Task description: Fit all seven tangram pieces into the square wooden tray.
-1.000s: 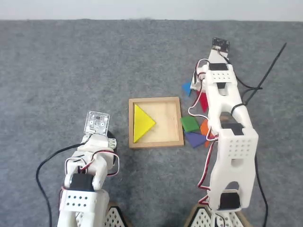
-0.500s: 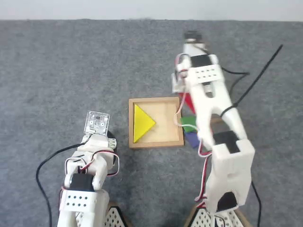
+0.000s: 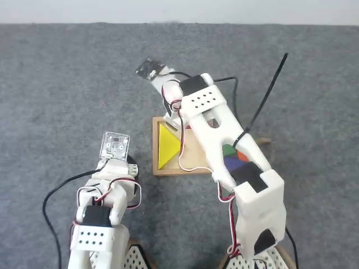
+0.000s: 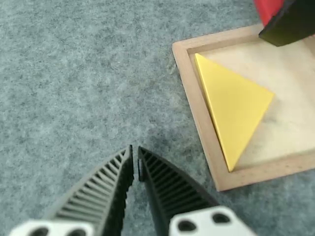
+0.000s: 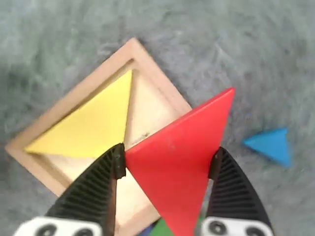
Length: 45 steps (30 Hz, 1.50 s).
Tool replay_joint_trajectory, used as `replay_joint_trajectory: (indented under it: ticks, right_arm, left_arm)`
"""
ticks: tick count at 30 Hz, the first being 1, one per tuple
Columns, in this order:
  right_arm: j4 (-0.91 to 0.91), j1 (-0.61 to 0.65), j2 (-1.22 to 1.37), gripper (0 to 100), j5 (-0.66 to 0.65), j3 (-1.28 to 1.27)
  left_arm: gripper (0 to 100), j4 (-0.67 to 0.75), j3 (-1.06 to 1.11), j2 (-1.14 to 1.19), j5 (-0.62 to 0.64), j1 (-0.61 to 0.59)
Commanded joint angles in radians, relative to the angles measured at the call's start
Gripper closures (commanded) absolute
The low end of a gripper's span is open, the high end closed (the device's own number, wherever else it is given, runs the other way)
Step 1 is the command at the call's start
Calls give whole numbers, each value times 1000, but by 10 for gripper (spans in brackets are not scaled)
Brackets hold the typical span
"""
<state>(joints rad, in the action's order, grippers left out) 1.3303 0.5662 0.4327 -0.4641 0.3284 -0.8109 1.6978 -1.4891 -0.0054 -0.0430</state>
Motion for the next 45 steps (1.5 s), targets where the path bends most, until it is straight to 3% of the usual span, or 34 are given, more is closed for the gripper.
replay_joint_trajectory:
  ticks: [1,7,15,25,37,45]
  right_arm:
    - [2,10,-56,894,-232,15]
    - [-15,13,76,894,-422,18]
    - [-94,12,143,894,-456,18]
    - [-25,16,145,895,-658,17]
    - [-12,45,147,887,-663,17]
    - [16,24,131,729,-623,26]
  left_arm:
    - [985,-5,-8,-12,6,-5]
    - [985,-5,-8,-12,6,-5]
    - [985,-5,-8,-12,6,-5]
    - [985,-5,-8,-12,6,-5]
    - [985,-5,-8,-12,6,-5]
    - [985,-5,-8,-12,6,-5]
